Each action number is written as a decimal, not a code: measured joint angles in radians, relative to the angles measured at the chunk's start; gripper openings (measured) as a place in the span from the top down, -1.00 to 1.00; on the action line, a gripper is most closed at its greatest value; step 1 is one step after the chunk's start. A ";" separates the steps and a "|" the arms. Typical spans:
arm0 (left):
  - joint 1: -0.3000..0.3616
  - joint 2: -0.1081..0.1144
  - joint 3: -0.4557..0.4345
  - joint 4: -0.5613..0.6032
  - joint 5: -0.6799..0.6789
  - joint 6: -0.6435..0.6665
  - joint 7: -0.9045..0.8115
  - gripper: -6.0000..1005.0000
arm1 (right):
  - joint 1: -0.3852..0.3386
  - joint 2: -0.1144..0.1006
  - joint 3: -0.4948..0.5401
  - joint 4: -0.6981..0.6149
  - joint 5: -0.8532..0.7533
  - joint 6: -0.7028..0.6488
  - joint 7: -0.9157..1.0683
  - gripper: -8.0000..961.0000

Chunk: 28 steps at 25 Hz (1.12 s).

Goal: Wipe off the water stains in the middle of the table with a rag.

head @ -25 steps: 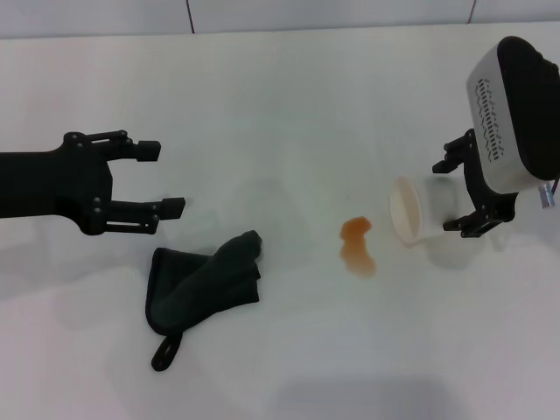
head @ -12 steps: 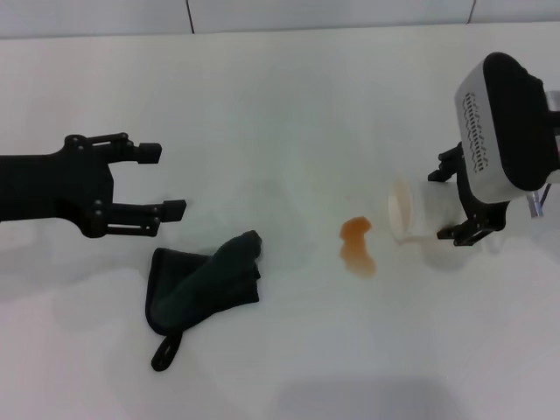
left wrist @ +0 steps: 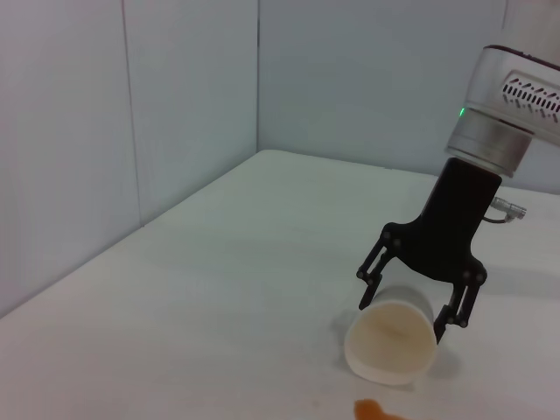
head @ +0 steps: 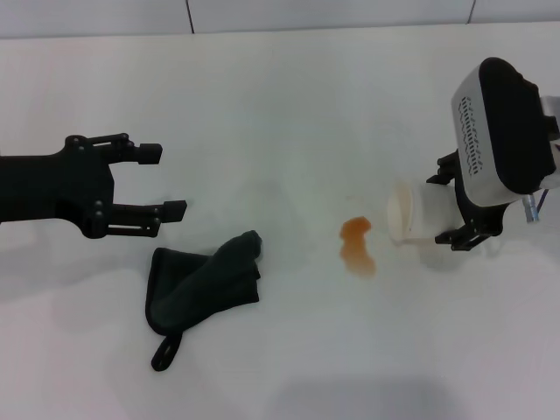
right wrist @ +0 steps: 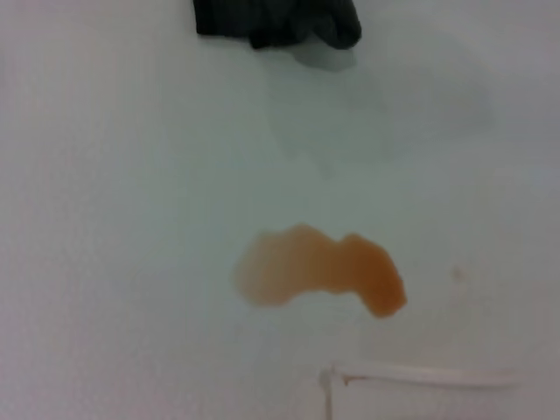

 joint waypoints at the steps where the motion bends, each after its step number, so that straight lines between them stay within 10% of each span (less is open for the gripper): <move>1: 0.000 0.000 0.000 0.000 0.000 0.000 0.000 -0.72 | -0.001 0.000 -0.001 0.000 0.000 0.001 0.001 -0.60; 28: 0.005 0.000 -0.002 0.000 -0.003 0.002 0.002 -0.72 | -0.047 -0.005 0.036 -0.070 -0.022 -0.011 0.097 -0.40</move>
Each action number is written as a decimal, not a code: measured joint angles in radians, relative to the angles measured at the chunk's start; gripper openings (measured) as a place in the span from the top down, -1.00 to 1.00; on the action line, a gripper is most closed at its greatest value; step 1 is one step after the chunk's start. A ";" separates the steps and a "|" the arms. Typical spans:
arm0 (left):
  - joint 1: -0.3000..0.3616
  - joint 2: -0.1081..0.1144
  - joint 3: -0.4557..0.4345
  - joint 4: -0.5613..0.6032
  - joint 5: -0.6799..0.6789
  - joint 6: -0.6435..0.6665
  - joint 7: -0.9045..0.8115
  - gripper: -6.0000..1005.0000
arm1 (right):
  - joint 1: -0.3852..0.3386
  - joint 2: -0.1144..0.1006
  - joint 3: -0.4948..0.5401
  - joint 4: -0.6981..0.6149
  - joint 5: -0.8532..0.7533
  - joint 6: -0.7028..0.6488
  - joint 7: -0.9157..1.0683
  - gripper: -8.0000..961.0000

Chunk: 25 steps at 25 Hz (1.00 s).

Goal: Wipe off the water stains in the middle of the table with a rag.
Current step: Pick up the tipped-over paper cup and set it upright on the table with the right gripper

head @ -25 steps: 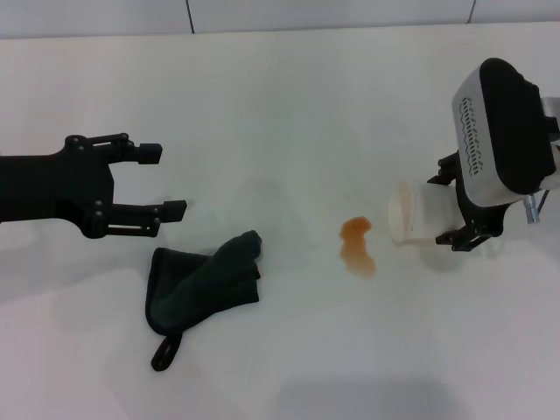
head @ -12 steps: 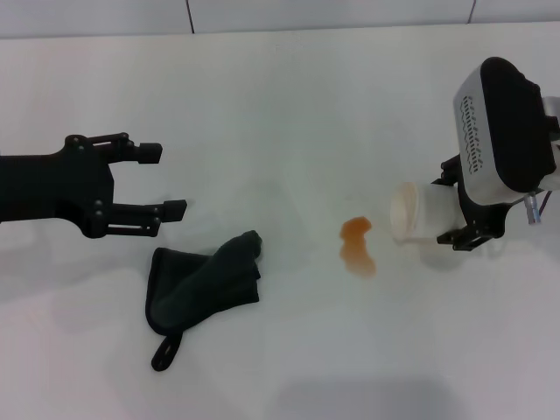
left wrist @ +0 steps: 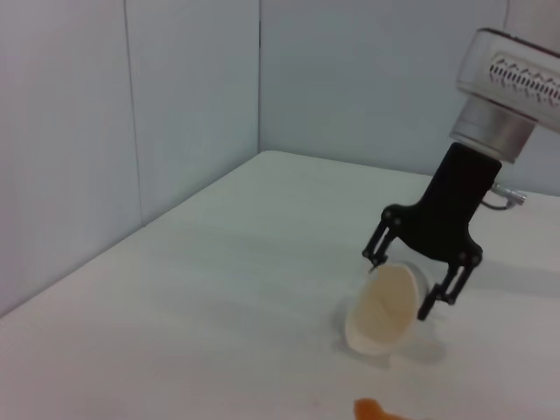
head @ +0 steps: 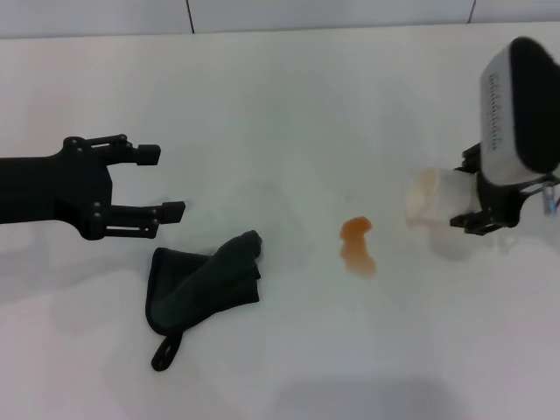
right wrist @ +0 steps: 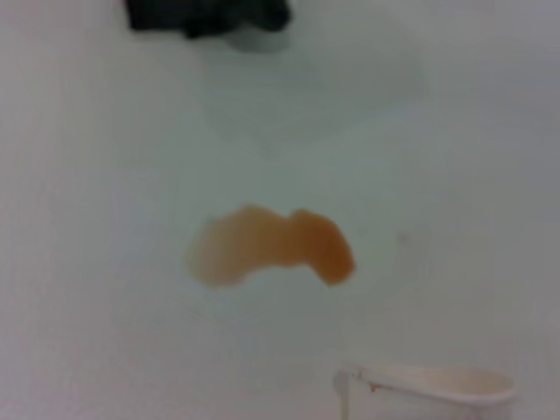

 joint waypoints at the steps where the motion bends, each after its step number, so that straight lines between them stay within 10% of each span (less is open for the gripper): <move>1: 0.001 0.000 0.000 0.000 0.000 0.000 0.000 -0.72 | -0.012 0.000 0.012 -0.010 0.004 0.002 0.001 -0.38; 14: 0.008 -0.001 0.000 0.000 -0.004 0.002 0.015 -0.72 | -0.265 -0.004 0.244 0.003 0.506 0.134 -0.256 -0.27; 25: 0.012 -0.002 0.000 0.000 -0.004 0.004 0.014 -0.72 | -0.280 -0.005 0.263 0.341 0.936 0.207 -0.630 -0.27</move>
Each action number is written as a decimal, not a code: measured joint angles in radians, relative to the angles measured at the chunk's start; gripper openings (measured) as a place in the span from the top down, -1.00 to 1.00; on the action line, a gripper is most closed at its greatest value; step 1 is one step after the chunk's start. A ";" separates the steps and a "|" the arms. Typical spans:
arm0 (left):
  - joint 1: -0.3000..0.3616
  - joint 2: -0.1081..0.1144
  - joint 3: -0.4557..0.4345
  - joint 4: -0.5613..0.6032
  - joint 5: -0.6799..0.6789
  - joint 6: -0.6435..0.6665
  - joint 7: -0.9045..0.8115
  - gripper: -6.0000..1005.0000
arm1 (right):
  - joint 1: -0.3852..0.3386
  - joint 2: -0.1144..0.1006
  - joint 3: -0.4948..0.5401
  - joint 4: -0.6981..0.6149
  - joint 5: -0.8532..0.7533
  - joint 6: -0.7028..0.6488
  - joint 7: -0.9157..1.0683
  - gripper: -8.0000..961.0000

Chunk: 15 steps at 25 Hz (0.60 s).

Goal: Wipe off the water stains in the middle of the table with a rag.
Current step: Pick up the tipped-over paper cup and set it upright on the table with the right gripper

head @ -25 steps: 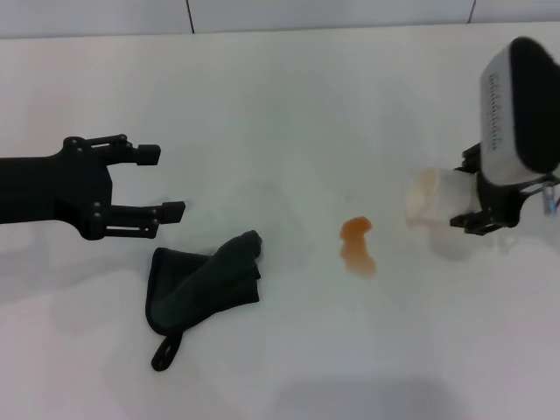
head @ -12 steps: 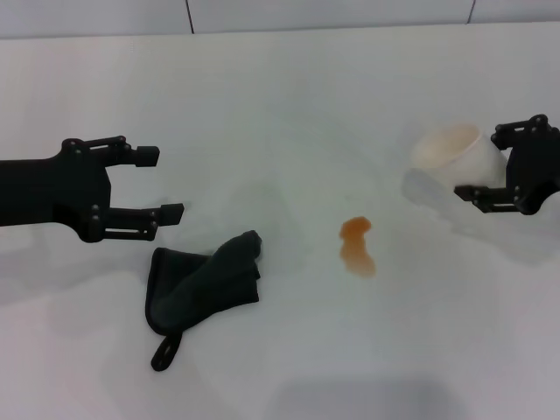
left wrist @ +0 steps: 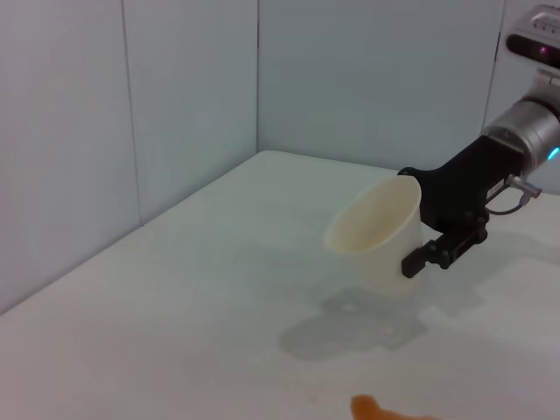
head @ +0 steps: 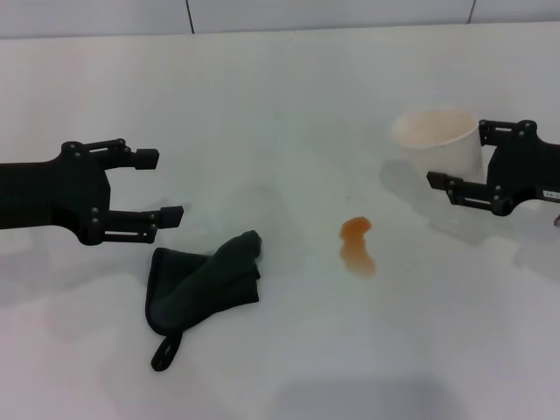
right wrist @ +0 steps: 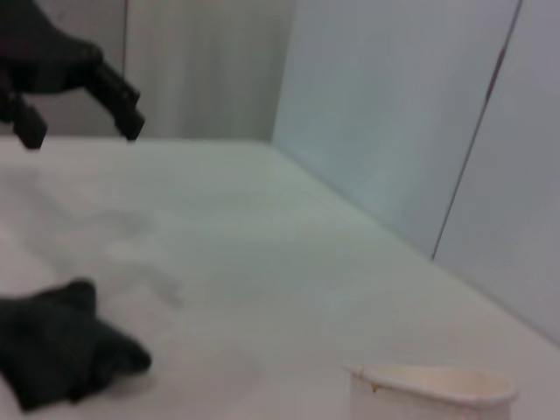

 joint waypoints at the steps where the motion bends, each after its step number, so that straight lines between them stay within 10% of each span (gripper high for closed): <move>1: 0.000 0.000 0.000 0.000 0.000 0.000 0.000 -0.72 | 0.000 0.000 0.000 0.031 0.042 0.003 -0.040 -0.27; 15: 0.006 0.000 0.000 0.000 -0.012 0.007 0.003 -0.72 | 0.028 0.003 -0.032 0.283 0.209 0.014 -0.234 -0.27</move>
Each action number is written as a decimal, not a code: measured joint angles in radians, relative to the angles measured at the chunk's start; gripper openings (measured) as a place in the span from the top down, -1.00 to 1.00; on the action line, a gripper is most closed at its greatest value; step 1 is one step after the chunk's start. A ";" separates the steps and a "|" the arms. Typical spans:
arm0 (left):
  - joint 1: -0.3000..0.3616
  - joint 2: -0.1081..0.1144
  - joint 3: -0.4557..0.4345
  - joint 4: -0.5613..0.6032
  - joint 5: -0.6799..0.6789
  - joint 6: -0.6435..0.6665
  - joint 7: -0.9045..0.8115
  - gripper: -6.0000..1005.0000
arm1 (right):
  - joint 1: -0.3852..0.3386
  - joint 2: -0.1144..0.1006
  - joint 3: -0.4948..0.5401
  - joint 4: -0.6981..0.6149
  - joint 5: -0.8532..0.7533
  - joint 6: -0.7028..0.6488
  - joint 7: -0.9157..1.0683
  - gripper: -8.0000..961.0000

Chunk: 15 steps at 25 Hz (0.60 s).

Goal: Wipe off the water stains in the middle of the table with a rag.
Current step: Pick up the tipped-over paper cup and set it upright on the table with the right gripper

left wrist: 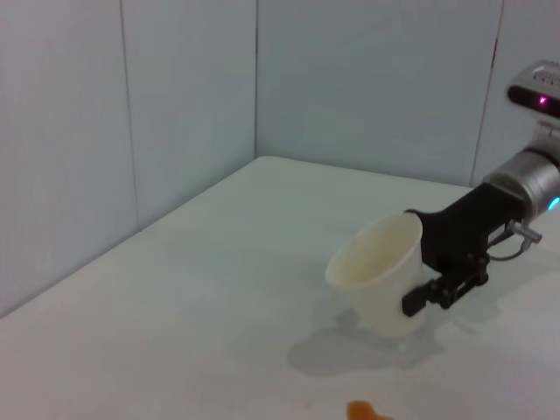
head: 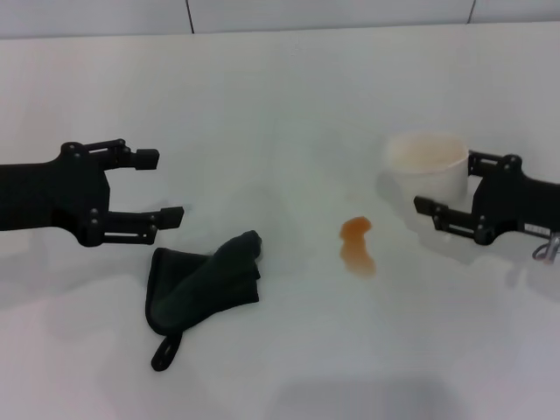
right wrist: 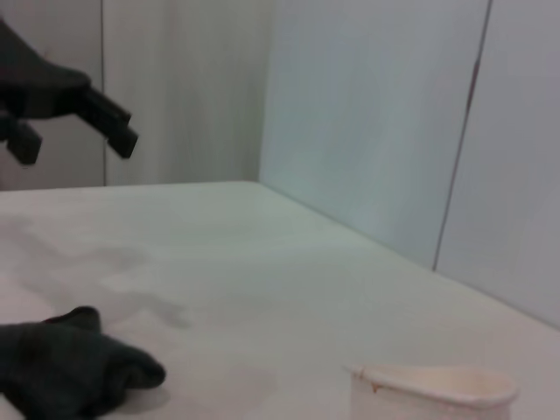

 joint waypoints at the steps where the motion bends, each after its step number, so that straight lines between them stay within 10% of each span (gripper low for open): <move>1: 0.000 0.000 0.000 0.000 -0.001 0.002 0.000 -0.72 | 0.000 0.000 -0.010 0.009 0.005 0.006 -0.009 -0.27; 15: 0.006 0.000 0.003 0.000 -0.003 0.006 0.000 -0.72 | 0.002 0.001 -0.055 0.061 0.023 0.049 -0.049 -0.27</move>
